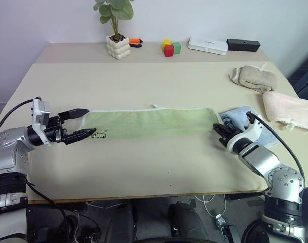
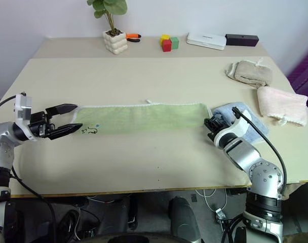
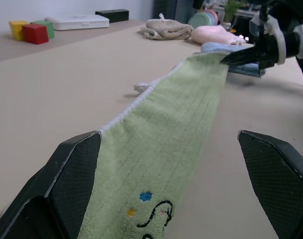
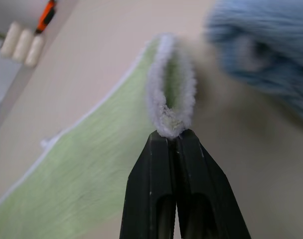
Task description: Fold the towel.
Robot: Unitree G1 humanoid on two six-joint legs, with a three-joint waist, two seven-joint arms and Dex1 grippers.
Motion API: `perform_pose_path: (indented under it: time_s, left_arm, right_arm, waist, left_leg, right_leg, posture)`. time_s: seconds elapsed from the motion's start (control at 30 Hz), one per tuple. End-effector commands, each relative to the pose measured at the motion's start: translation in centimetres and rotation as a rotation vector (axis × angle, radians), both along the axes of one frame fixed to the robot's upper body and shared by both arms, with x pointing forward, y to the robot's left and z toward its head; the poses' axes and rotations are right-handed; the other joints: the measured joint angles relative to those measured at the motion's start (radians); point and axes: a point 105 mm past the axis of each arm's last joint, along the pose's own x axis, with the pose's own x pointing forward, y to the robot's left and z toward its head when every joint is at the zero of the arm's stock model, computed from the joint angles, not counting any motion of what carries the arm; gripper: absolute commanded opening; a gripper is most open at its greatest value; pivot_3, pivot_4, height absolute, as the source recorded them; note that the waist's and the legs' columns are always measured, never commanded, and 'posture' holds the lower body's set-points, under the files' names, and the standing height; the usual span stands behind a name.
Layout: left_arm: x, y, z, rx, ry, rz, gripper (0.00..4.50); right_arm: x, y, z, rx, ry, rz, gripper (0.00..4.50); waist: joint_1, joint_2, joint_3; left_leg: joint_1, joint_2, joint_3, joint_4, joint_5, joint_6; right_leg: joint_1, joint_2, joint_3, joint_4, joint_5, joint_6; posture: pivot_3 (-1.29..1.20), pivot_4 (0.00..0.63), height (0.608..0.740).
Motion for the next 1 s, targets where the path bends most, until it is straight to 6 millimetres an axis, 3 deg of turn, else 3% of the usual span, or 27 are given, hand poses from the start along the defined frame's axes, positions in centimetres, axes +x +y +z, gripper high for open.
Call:
perform_pose_path:
  time_s: [0.03, 0.23, 0.43, 0.57, 0.8, 1.0]
  left_arm:
    - [0.2, 0.1, 1.2, 0.005, -0.055, -0.001, 4.50]
    - [0.1, 0.1, 1.5, 0.005, -0.062, -0.003, 4.50]
    - [-0.4, 0.1, 1.4, 0.010, -0.056, -0.011, 4.50]
    - [-0.7, 0.2, 1.3, 0.011, -0.057, -0.001, 4.50]
    - [-1.7, 0.0, 0.7, 0.011, -0.048, 0.016, 4.50]
    - [-2.1, 0.1, 0.7, 0.013, -0.042, 0.033, 4.50]
  right_arm:
    - [-0.2, 3.1, 3.1, -0.098, -0.148, 0.164, 0.07]
    - [0.0, 6.5, 4.3, -0.308, -0.267, 0.353, 0.07]
    - [0.0, 10.7, 4.8, -0.320, -0.327, 0.517, 0.07]
    - [-0.2, 14.8, 4.4, -0.292, -0.341, 0.660, 0.07]
    - [-0.4, 17.4, 2.8, -0.305, -0.323, 0.746, 0.07]
    - [0.1, 18.4, 2.3, -0.322, -0.328, 0.770, 0.07]
  waist:
    - [0.002, 0.000, 0.000]
    - [0.007, -0.001, 0.000]
    - [0.004, -0.001, 0.000]
    - [0.002, -0.001, 0.000]
    - [0.006, -0.001, -0.001]
    - [0.003, -0.001, 0.000]
  left_leg:
    - [0.000, 0.000, 0.000, 0.000, 0.000, 0.000]
    - [-0.001, 0.000, 0.000, 0.001, 0.000, 0.000]
    - [-0.001, 0.000, 0.000, 0.000, 0.000, 0.000]
    - [-0.001, 0.000, 0.000, 0.000, 0.000, 0.000]
    - [-0.002, 0.000, 0.001, 0.001, 0.000, 0.001]
    - [-0.002, 0.000, 0.001, 0.001, 0.000, 0.001]
  right_leg:
    - [0.000, 0.000, 0.000, 0.000, 0.000, 0.000]
    - [0.000, 0.000, 0.000, -0.001, 0.000, 0.000]
    - [-0.001, 0.000, 0.000, 0.000, 0.000, 0.000]
    - [-0.001, 0.000, 0.000, 0.000, 0.000, 0.000]
    - [-0.001, 0.000, 0.000, 0.000, 0.000, 0.000]
    - [-0.001, 0.000, 0.000, 0.000, 0.000, 0.000]
  posture:
    - [0.00, 0.150, 0.735]
    - [0.00, 0.150, 0.735]
    - [0.00, 0.150, 0.735]
    - [0.00, 0.150, 0.735]
    - [0.00, 0.150, 0.735]
    - [0.00, 0.150, 0.735]
